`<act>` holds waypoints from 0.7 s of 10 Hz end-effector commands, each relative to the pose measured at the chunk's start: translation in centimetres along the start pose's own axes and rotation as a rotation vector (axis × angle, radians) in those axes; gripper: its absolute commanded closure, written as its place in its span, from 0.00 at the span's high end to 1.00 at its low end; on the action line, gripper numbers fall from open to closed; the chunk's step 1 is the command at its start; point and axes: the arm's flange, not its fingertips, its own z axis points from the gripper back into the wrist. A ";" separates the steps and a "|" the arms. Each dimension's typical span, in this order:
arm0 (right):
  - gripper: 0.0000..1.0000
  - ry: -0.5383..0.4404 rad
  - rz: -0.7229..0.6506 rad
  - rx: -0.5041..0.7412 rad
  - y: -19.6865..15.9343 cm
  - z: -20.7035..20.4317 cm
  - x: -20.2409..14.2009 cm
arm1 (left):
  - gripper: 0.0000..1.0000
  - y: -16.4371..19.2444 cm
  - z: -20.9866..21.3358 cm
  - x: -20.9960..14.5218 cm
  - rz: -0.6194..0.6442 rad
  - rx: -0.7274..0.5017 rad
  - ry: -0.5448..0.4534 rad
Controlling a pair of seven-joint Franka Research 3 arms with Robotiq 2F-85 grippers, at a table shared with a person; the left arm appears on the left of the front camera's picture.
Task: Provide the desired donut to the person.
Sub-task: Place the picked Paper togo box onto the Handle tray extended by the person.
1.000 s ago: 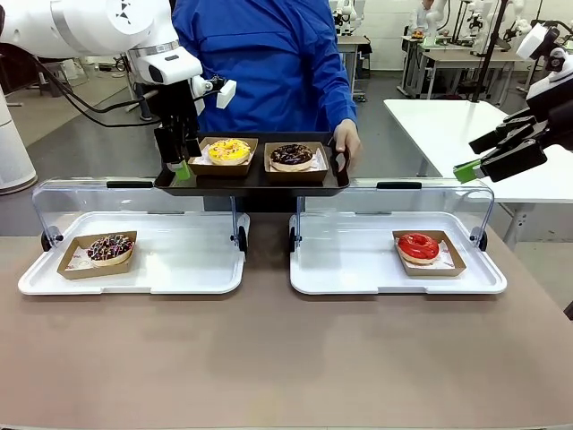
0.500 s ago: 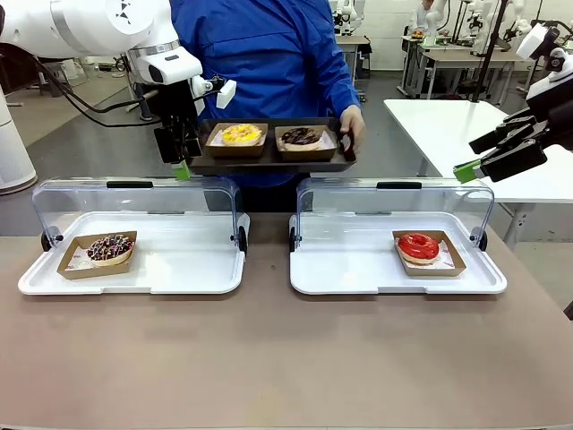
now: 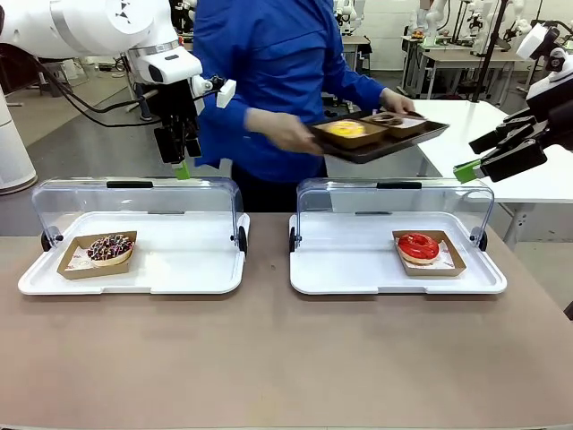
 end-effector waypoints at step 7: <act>1.00 0.013 0.003 0.000 0.0 -0.1 -0.1 | 1.00 -20.0 1.6 -22.6 0.441 0.234 -0.553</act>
